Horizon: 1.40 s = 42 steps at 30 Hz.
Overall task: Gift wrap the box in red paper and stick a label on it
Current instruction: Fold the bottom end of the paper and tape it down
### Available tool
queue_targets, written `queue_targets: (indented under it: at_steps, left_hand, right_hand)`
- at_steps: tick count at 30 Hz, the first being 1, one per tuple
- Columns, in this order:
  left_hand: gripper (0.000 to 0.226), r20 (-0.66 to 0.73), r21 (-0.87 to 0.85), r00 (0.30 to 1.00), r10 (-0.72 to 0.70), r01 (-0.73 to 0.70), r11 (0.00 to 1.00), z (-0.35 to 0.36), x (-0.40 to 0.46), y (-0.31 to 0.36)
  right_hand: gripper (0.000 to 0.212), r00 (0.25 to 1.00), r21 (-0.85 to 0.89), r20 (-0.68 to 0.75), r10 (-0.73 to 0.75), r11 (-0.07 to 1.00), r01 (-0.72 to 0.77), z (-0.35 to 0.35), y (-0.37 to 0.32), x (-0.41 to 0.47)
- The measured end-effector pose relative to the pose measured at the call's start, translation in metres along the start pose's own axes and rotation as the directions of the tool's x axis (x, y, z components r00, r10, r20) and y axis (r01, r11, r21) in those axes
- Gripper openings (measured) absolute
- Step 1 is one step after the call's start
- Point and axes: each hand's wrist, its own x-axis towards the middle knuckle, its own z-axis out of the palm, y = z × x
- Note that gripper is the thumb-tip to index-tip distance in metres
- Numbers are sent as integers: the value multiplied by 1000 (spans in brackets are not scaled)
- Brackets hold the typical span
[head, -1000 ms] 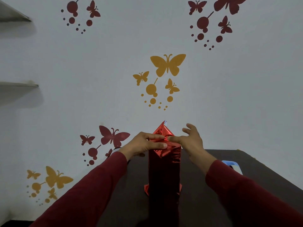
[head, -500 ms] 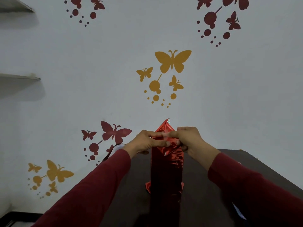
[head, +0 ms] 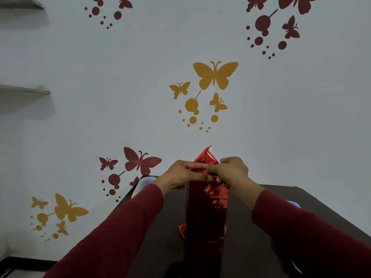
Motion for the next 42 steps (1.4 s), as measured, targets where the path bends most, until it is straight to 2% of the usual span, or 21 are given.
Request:
queue_targets:
  at_steps: [4,12,15,17,20,22,24,28,31,32,37,42]
  left_hand:
    - [47,16,-8,1000,16,-16,1000,0,1,-1]
    - [45,26,-21,999,25,-25,999,-2,6,-6]
    - [47,15,-10,1000,10,-10,1000,-2,6,-6]
    - [48,9,-17,1000,-3,3,1000,-1,5,-6]
    - [49,19,-31,1000,-7,8,999,0,6,-8]
    - [47,25,-40,1000,-3,4,999,0,5,-6]
    - [47,17,-41,1000,1,-1,999,-1,3,-4]
    - [57,9,-37,1000,2,-1,999,-1,0,-1]
    - [54,7,-36,1000,4,-3,999,-2,1,-2]
    - [56,9,-35,1000,6,-6,999,-3,2,-3]
    - [58,18,-19,999,29,-28,999,-1,1,-3]
    - [62,15,-18,1000,5,-5,1000,-1,-3,1]
  right_hand:
    - [62,994,-209,-29,-109,973,101,2,-5,4]
    - [95,991,-389,27,-133,912,133,-1,-12,18]
    - [104,993,-291,78,-88,951,107,-2,-12,27]
    - [104,990,-98,141,1,995,13,0,-9,30]
    - [108,968,125,235,90,985,-122,6,-3,30]
    - [124,973,138,219,74,985,-106,13,4,38]
    - [130,980,134,187,65,987,-91,19,16,58]
    - [110,985,99,161,66,992,-82,19,12,50]
    - [82,972,162,222,71,981,-108,13,5,38]
    - [79,969,183,238,62,977,-107,12,5,36]
    - [95,986,227,151,63,969,-97,13,14,39]
    - [95,986,230,153,65,968,-99,16,18,46]
